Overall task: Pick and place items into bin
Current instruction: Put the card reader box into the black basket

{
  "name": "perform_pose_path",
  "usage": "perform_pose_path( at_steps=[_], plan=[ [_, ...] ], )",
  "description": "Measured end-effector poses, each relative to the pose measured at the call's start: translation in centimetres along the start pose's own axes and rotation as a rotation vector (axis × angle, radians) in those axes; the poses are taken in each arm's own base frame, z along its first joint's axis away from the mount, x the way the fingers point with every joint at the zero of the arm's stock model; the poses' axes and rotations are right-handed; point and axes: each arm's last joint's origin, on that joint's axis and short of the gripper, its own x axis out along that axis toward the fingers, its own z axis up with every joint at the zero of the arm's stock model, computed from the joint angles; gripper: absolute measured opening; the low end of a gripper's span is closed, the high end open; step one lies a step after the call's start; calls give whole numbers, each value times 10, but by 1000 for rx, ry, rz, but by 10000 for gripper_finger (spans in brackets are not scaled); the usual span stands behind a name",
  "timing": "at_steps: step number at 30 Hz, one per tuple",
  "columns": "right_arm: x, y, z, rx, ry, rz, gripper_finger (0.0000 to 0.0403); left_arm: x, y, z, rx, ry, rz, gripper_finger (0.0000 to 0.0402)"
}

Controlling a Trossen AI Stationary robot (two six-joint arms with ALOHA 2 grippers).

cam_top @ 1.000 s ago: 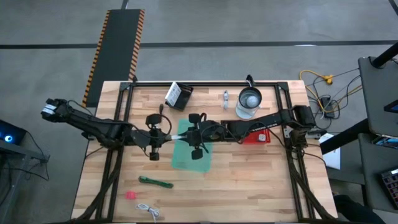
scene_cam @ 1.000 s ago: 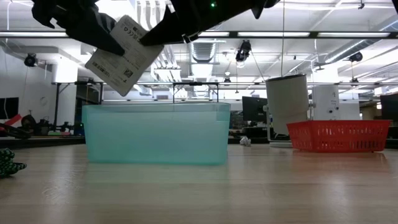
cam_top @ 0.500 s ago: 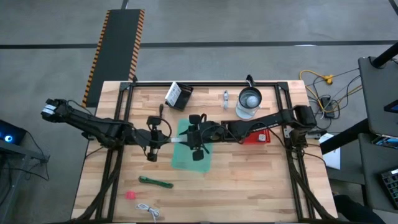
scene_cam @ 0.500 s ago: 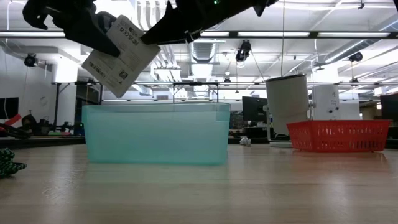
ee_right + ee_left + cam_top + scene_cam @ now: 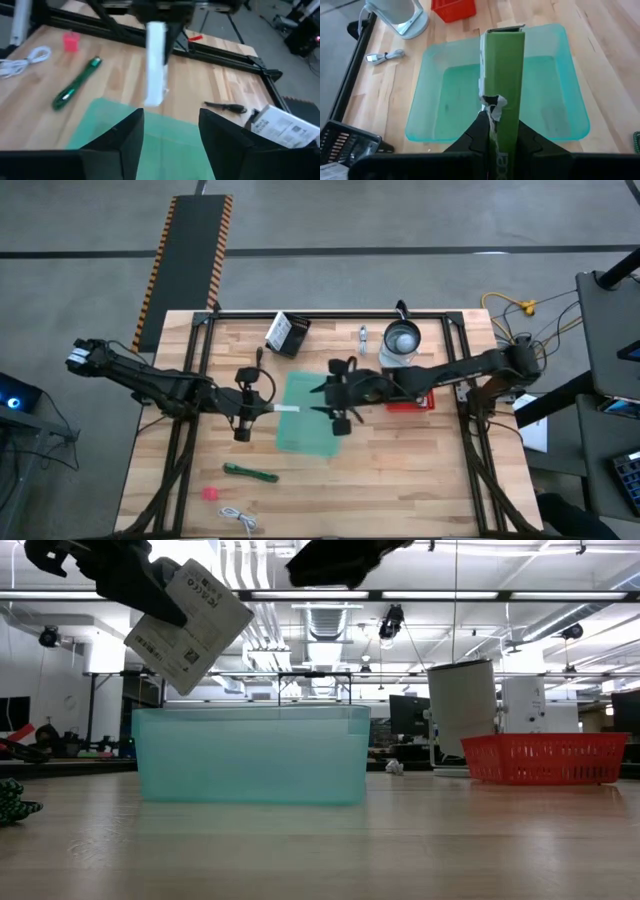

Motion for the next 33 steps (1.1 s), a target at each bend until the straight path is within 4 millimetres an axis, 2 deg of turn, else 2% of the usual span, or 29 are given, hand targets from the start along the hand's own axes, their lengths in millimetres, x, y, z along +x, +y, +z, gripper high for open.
perform_pose_path(
  at_steps=[7,12,16,21,25,30,33],
  plan=[
    [-31,20,-42,47,-169,33,147,-1,0,0,-1,-3,0,20],
    [-40,41,-76,79,-255,38,135,-1,0,0,-2,-3,0,20],
    [-44,59,-96,37,-302,-7,132,0,0,1,-4,-5,0,20],
    [-54,82,-124,-126,-420,108,131,0,0,2,-8,-11,0,20],
    [-65,82,-131,-116,-528,77,127,-1,1,4,-24,-18,1,20],
    [-68,81,-146,-69,-487,90,120,-3,1,6,-37,-24,4,20],
    [-74,78,-150,-7,-528,94,111,-3,1,6,-36,-23,6,20]
  ],
)
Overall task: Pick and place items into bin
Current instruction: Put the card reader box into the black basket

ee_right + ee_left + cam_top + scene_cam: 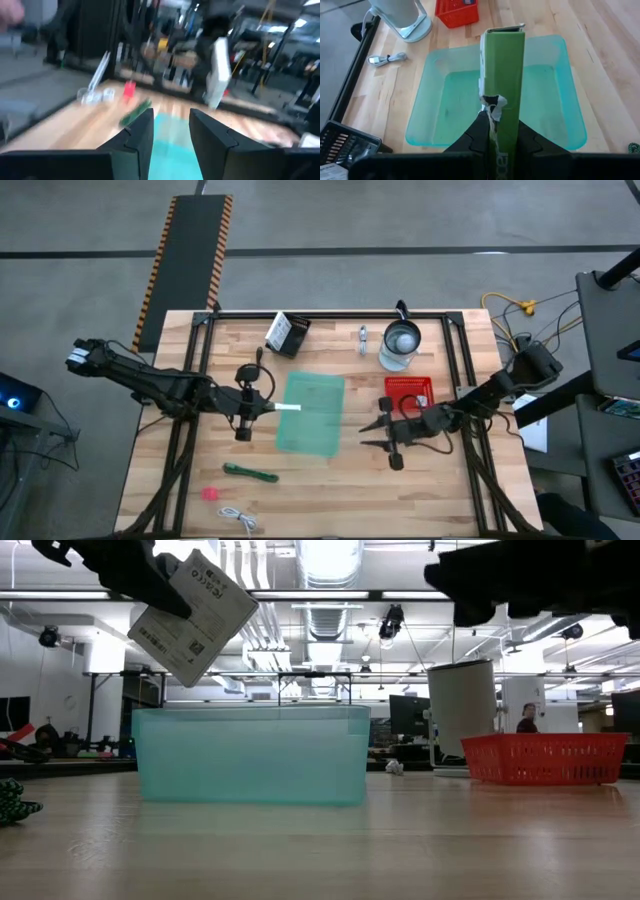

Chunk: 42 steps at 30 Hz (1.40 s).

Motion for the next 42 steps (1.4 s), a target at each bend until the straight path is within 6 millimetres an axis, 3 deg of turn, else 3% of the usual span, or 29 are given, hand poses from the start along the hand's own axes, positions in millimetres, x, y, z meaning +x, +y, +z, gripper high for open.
perform_pose_path(
  at_steps=[4,8,11,15,19,26,31,42],
  plan=[
    [-8,-15,5,53,-120,-72,86,1,0,0,3,6,3,20],
    [-5,-45,-6,119,-72,-210,48,1,0,0,14,4,3,20],
    [-4,-68,-15,138,-30,-196,18,1,0,0,25,4,5,20],
    [-15,-96,-12,148,-74,-180,9,1,0,0,27,6,7,19],
    [-35,-111,-6,142,-53,-241,8,1,1,-1,26,7,10,19],
    [-70,-100,13,110,-23,-232,8,1,1,-1,26,8,10,19],
    [-90,-86,11,112,-3,-250,8,1,1,-1,25,8,11,19],
    [-98,-70,-8,149,-22,-228,8,9,21,3,-58,2,65,19]
  ],
)
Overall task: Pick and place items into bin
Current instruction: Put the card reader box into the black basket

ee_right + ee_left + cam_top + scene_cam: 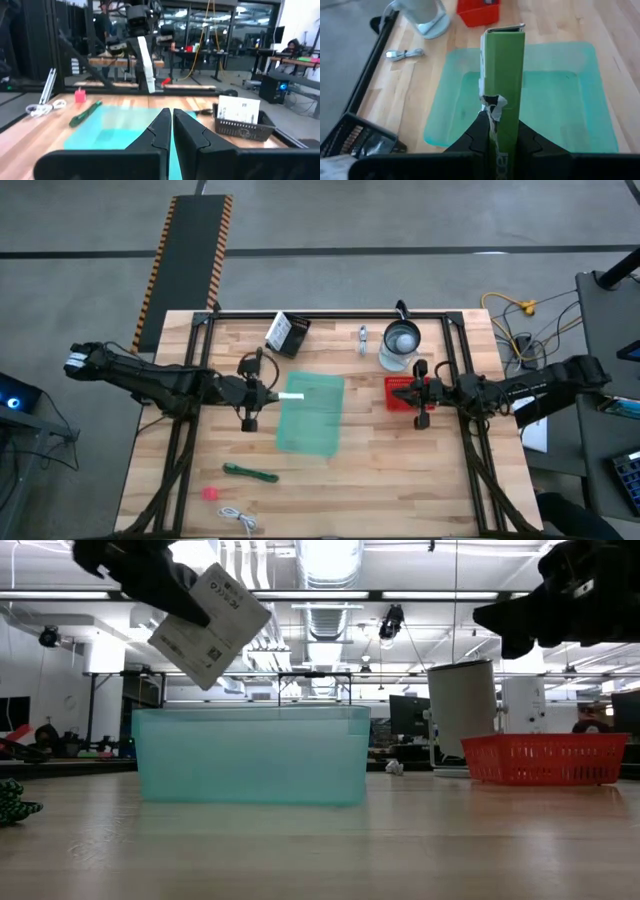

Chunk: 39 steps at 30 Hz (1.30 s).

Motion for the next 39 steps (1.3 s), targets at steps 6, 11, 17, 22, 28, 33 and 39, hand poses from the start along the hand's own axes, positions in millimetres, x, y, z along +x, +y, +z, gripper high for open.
perform_pose_path(
  at_steps=[6,11,17,22,28,33,39],
  plan=[
    [5,1,-3,-1,-5,-12,8,12,21,11,-104,34,81,19],
    [11,5,-11,-6,35,2,8,30,32,22,-126,79,124,19],
    [15,10,-15,-45,20,33,8,45,54,42,-133,99,202,19],
    [18,14,-18,-83,18,49,8,52,80,54,-231,102,278,19],
    [18,14,-17,-85,6,48,8,58,96,64,-262,123,271,19],
    [18,13,-16,-108,0,48,8,59,108,75,-283,107,296,19],
    [18,13,-16,-109,-4,47,8,62,127,87,-313,124,333,19]
  ],
)
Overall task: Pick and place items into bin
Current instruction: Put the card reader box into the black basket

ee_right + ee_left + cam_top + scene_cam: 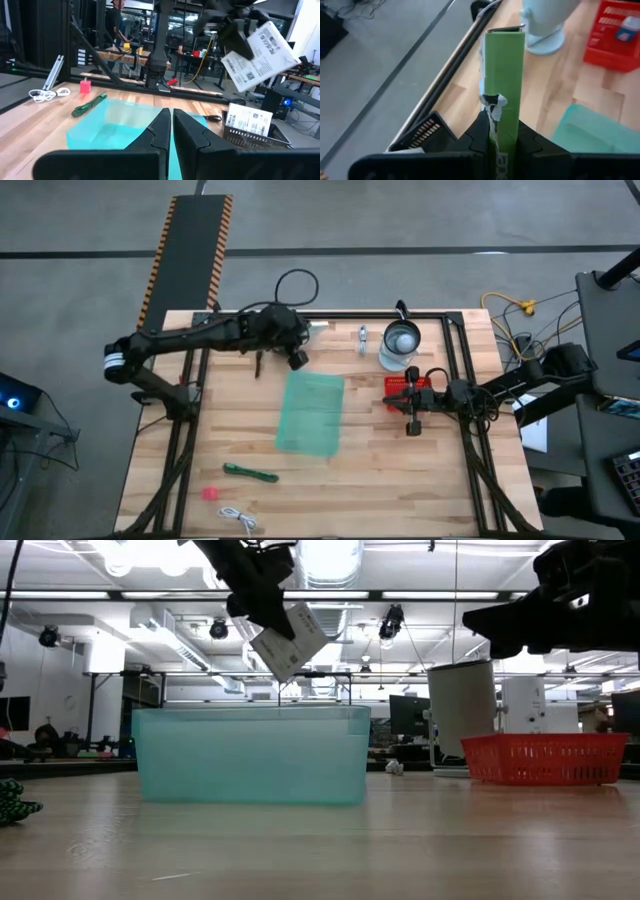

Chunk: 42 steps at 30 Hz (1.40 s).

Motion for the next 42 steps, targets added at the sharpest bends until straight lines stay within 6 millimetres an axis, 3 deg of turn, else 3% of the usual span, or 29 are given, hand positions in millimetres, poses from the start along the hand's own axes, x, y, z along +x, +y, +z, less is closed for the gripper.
perform_pose_path(
  at_steps=[7,19,26,42],
  plan=[
    [0,0,0,0,0,0,8,18,19,10,-31,72,58,19],
    [0,0,0,-26,0,-2,8,48,62,6,-209,206,154,19],
    [0,0,0,-26,1,-2,8,52,81,0,-300,247,136,19],
    [0,0,0,-27,3,-2,8,51,101,-11,-464,316,129,19]
  ],
)
